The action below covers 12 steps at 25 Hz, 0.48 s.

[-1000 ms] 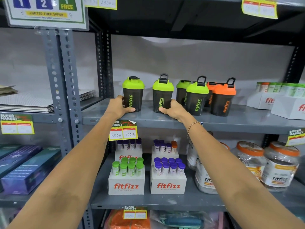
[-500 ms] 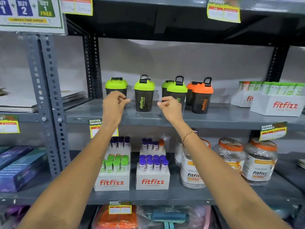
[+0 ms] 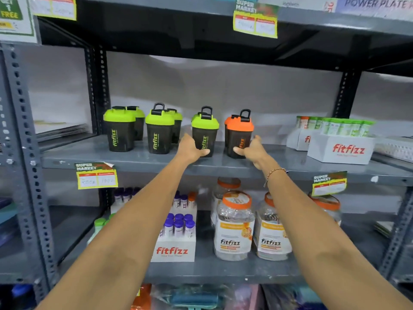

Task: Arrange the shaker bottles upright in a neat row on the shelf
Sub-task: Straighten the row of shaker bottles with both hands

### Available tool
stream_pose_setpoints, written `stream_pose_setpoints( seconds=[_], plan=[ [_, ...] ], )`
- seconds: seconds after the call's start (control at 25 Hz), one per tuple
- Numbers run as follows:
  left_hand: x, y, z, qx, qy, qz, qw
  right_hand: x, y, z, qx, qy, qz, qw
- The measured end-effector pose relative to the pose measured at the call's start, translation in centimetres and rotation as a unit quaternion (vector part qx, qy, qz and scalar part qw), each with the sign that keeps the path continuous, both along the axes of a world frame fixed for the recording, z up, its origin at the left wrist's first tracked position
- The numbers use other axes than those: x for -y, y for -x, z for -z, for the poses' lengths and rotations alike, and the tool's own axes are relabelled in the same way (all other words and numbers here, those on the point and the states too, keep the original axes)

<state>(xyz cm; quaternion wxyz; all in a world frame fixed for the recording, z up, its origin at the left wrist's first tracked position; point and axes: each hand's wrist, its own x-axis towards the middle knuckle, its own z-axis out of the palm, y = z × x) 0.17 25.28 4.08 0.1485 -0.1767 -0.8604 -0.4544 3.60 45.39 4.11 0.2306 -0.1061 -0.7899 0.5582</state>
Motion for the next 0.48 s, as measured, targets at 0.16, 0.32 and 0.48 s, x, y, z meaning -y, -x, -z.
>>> stream_pose_setpoints(
  seconds=[0.16,0.32,0.48],
  plan=[
    [-0.4,1.1,0.2,0.040,0.020,-0.011,0.999,-1.0,1.0,0.2,0.019,-0.014,-0.029,0.999],
    [-0.7,2.3,0.2,0.040,0.030,-0.017,0.999,-1.5,1.2,0.5,-0.009,0.012,-0.044,0.999],
    [-0.8,3.2,0.6,0.026,0.038,-0.020,0.999,-1.8,1.5,0.6,-0.008,0.017,-0.033,0.999]
  ],
)
